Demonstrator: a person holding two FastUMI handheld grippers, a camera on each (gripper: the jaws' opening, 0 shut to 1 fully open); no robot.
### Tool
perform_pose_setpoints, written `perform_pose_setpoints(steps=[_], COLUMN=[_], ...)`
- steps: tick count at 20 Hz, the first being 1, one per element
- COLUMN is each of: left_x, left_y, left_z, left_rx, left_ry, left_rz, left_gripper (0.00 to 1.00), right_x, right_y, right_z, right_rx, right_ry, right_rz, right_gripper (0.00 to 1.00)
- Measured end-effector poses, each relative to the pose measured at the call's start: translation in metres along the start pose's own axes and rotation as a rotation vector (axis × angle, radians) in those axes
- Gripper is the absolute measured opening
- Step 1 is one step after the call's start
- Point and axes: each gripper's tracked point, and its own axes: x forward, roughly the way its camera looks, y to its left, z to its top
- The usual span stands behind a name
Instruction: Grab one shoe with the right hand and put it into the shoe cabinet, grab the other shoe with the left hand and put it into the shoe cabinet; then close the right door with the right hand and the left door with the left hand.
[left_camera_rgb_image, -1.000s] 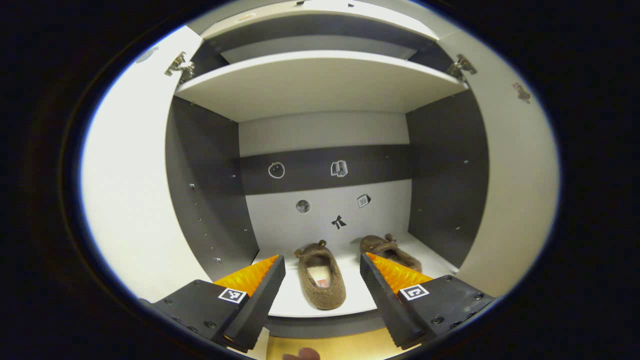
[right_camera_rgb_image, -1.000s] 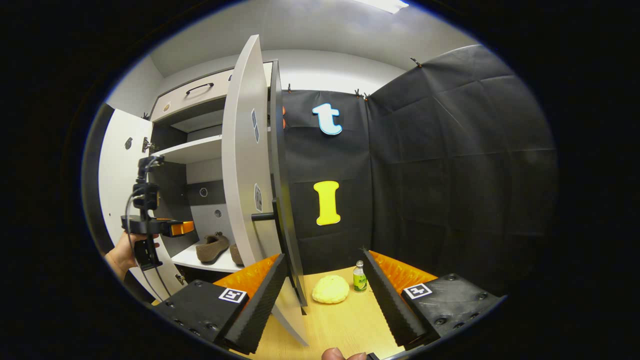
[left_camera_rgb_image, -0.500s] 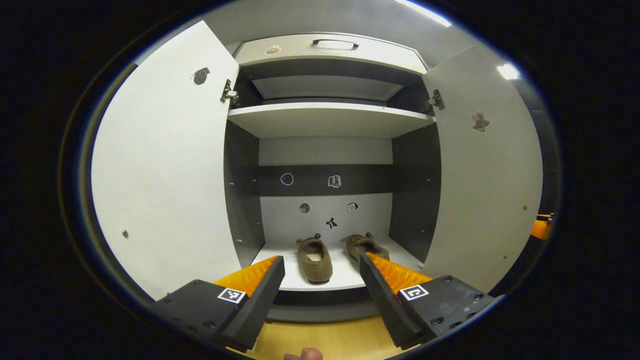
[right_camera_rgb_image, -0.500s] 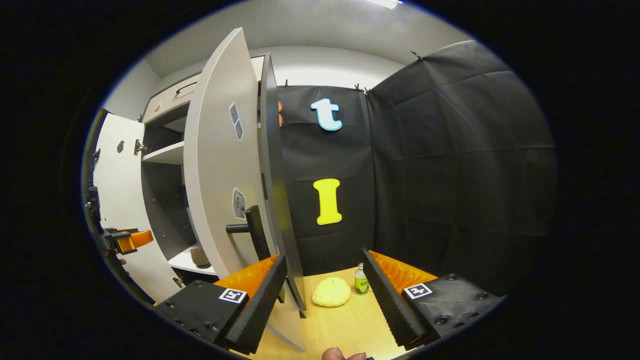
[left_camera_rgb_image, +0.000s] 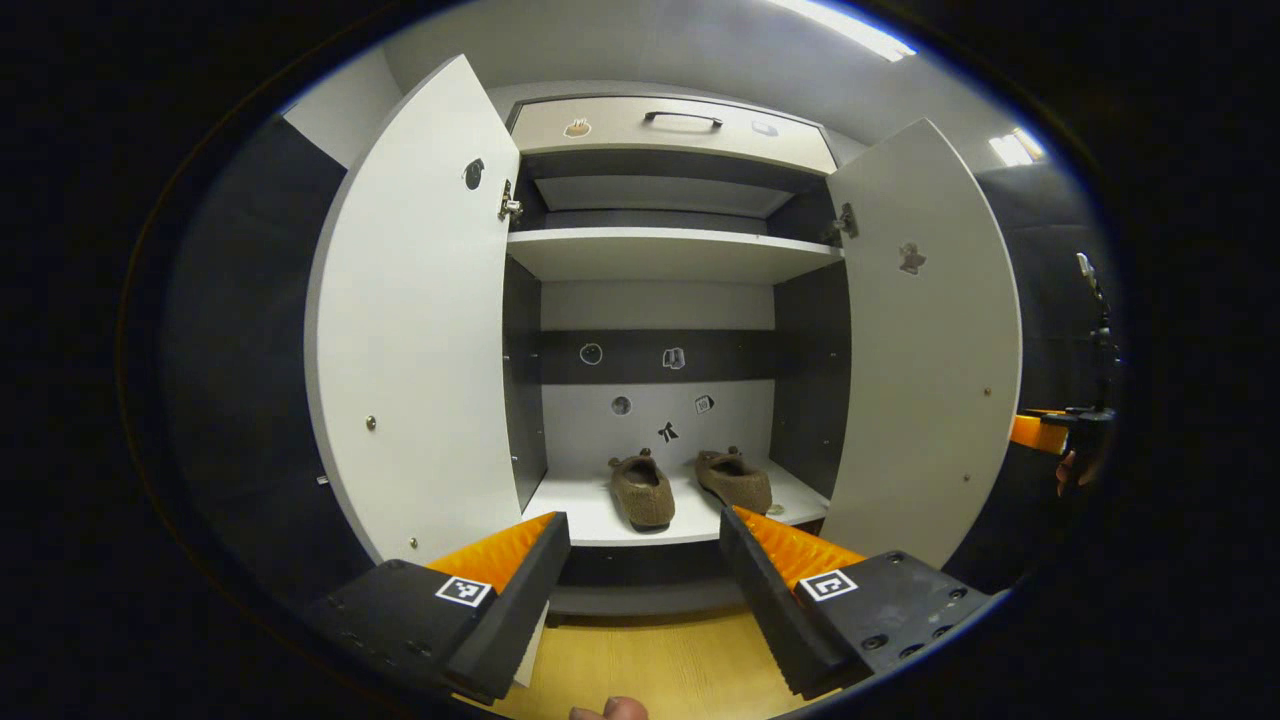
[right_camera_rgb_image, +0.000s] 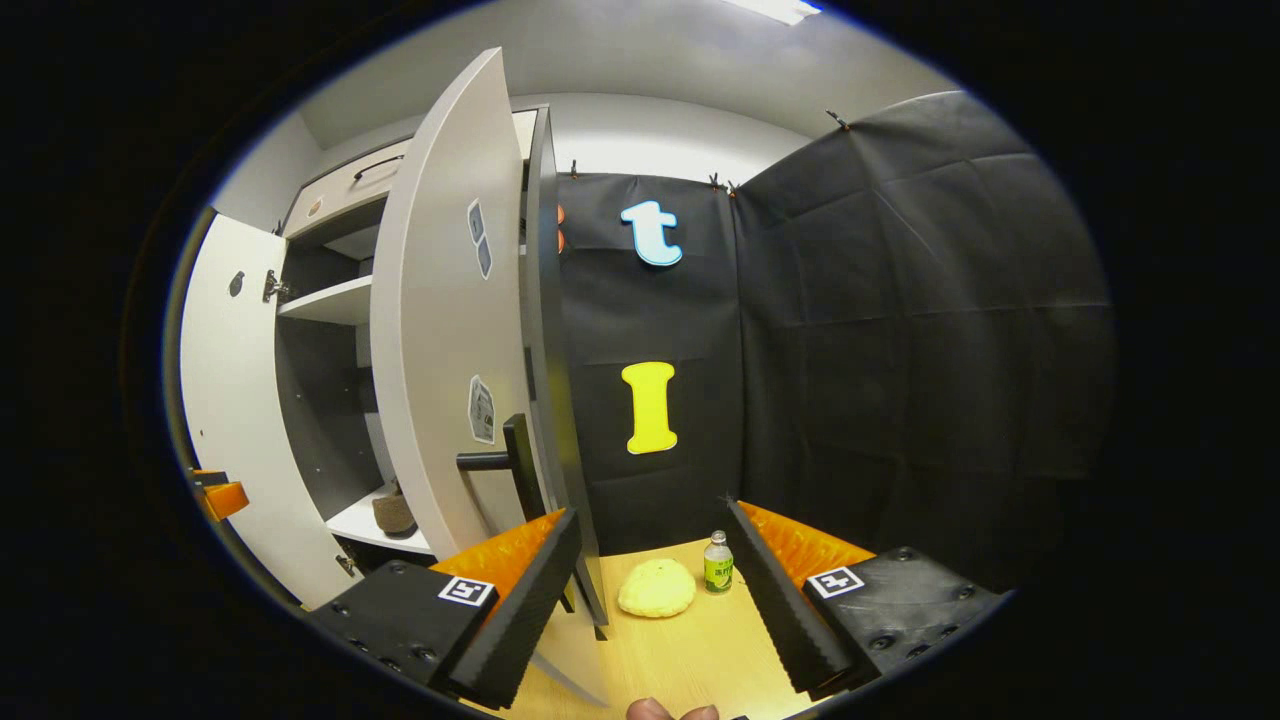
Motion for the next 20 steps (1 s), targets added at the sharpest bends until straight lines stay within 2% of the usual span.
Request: perform_pose_setpoints(steps=[5,9,14,19,20], left_x=[-0.017,-0.023,-0.03,-0.037,-0.039], left_y=[0.007,0.016,0.027,0.045,0.049], left_z=[0.001,-0.002,-0.002,-0.003,-0.003], left_rx=[0.006,0.016,0.009,-0.007,-0.013], left_ry=[-0.012,-0.008,0.008,0.005,0.006], left_rz=[-0.025,-0.034,-0.014,0.014,0.02], left_gripper=[0.96,0.96,0.96,0.96,0.96], right_x=[-0.005,-0.012,-0.018,-0.016,-0.013], right_y=[0.011,0.032,0.073,0.13,0.141], right_z=[-0.002,-0.005,-0.01,-0.018,-0.019], right_rx=[-0.001,-0.001,-0.003,-0.017,-0.018], right_ry=[-0.008,-0.007,-0.005,0.002,0.006], right_rz=[-0.031,-0.011,0.056,0.151,0.166], right_gripper=[0.98,0.98,0.98,0.98,1.0])
